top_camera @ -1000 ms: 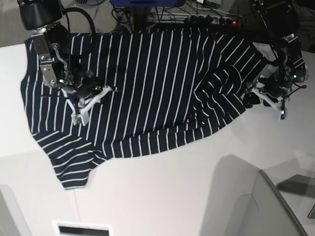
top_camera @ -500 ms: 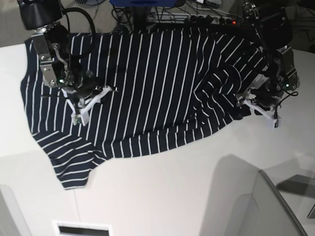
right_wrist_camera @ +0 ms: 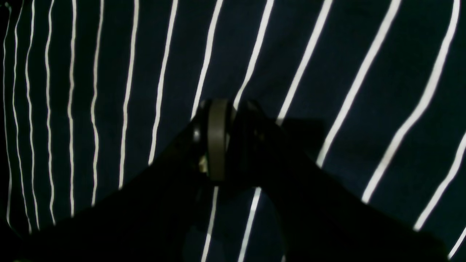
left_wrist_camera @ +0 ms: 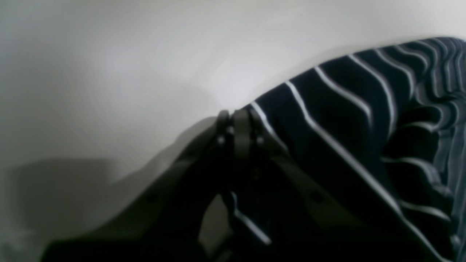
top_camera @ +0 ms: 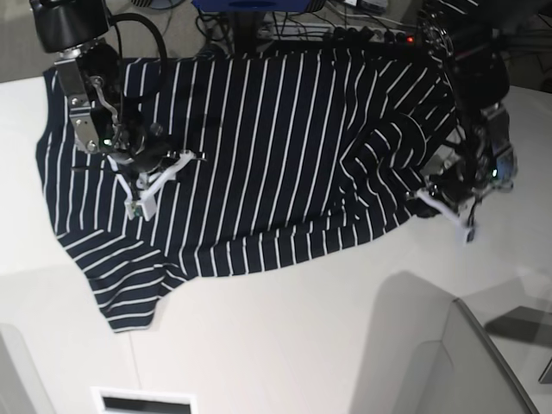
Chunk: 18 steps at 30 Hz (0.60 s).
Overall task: Layout the t-shirt on the table in an organized manner, then fold the t-shirt properly
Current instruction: 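Drag the shirt edge with the left gripper away from the right gripper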
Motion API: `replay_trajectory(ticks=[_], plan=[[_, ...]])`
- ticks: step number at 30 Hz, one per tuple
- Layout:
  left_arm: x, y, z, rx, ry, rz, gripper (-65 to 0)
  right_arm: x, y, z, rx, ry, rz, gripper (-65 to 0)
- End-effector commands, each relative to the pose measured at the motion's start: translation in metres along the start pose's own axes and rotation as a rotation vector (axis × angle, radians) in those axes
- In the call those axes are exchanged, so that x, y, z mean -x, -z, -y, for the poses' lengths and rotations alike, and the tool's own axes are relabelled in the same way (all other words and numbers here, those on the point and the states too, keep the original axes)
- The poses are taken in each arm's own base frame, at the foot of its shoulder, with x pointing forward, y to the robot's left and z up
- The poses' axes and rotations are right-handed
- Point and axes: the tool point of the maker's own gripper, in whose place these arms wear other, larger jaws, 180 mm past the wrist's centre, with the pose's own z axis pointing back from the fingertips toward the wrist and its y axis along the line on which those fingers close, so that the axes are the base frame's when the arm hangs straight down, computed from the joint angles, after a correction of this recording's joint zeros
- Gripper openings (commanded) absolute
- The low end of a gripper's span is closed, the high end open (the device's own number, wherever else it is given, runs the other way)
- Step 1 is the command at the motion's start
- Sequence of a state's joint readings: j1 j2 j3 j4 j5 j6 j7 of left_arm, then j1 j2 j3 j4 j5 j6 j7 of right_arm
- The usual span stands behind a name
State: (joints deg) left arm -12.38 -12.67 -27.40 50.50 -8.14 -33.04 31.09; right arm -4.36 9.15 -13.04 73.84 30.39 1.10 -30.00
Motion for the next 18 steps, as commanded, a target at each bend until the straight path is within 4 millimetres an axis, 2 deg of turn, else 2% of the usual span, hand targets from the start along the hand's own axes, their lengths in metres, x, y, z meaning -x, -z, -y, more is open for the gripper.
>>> replay_trajectory(ticks=[1, 10, 15, 18], plan=[[-0.034, -0.001, 0.004, 0.010, 0.043, 0.076, -65.0, 0.001, -0.001, 0.002, 0.008, -0.010, -0.015, -55.4], [-0.096, 0.028, 0.037, 0.038, 0.256, 0.165, -65.0, 0.001, -0.001, 0.002, 0.007, -0.011, -0.017, -55.4], [-0.131, 0.038, 0.027, -0.047, 0.275, 0.253, -65.0, 0.001, -0.001, 0.002, 0.007, -0.011, -0.017, -55.4], [-0.156, 0.039, 0.029, -0.069, 0.297, 0.305, -65.0, 0.001, -0.001, 0.002, 0.007, -0.011, -0.017, -55.4]])
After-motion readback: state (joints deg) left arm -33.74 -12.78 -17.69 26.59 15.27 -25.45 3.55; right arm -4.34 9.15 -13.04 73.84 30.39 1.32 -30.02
